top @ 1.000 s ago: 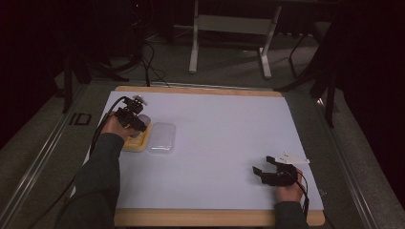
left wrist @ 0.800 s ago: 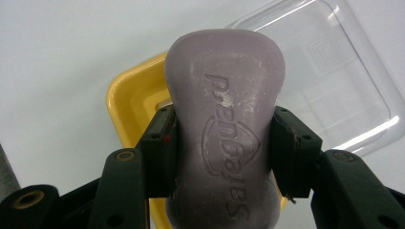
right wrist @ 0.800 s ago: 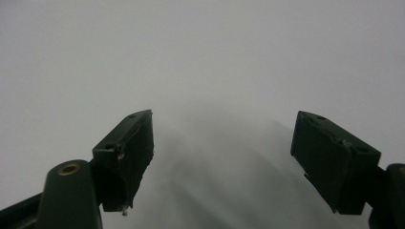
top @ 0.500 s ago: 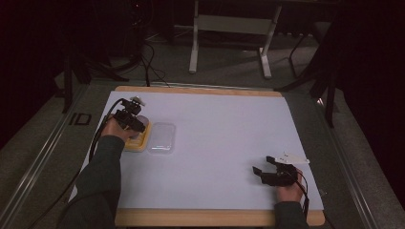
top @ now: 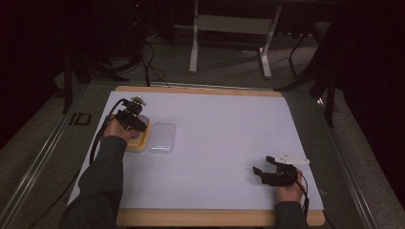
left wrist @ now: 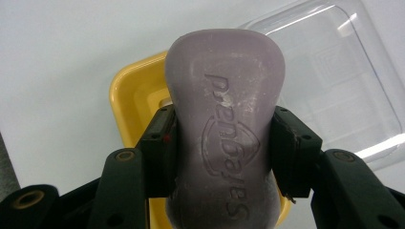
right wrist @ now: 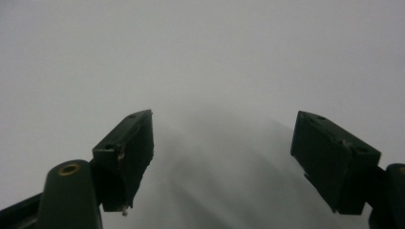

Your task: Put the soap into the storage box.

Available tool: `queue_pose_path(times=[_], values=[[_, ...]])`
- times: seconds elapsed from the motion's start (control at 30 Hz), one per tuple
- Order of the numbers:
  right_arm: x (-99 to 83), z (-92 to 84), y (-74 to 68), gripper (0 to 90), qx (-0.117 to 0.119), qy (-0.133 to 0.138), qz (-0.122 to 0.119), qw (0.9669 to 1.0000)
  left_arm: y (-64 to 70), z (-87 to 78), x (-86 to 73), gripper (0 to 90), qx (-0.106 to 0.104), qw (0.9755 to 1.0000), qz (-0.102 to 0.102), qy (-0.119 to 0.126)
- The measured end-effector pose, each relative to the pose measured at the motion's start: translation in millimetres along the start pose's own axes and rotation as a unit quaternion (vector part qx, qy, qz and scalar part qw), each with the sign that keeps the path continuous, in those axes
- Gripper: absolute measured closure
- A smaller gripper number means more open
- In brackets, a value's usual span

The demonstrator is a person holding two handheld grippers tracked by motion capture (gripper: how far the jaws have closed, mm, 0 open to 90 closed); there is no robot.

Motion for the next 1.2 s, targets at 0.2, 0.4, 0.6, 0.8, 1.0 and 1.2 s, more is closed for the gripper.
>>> queue_pose_path(times=[0.2,0.4,0.6,0.8,1.0,1.2], values=[[0.0,0.0,-0.1,22.1,0.0,0.0,0.0,1.0,-3.4,1.9,-3.7,49.7,0.006,0.9999,0.003,-0.008],[0.0,0.1,0.0,22.1,0.0,0.0,-0.001,1.0,-8.3,6.3,-9.4,49.8,0.003,0.9999,-0.016,-0.004],[0.0,0.1,-0.1,22.1,0.0,0.0,0.0,1.0,-10.5,17.8,-17.4,49.7,0.004,0.9996,-0.015,-0.024],[0.0,0.0,0.0,22.2,0.0,0.0,0.0,1.0,-11.2,23.6,-17.8,49.7,0.003,0.9993,-0.025,-0.028],[0.0,0.0,0.0,22.2,0.0,0.0,0.0,1.0,-12.2,28.5,-19.3,49.7,-0.005,0.9987,-0.035,-0.036],[0.0,0.0,0.0,22.2,0.0,0.0,0.0,1.0,-12.5,34.0,-21.9,49.7,-0.007,0.9982,-0.041,-0.043]])
Point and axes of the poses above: each handheld gripper's, and its own axes: z roughly forward along the jaws, x roughly out of its top, y roughly to its right, the point moved 8 cm from there along z, roughly forward along the jaws, and after that the axes turned 10 degrees about y, right-handed, at the moved point
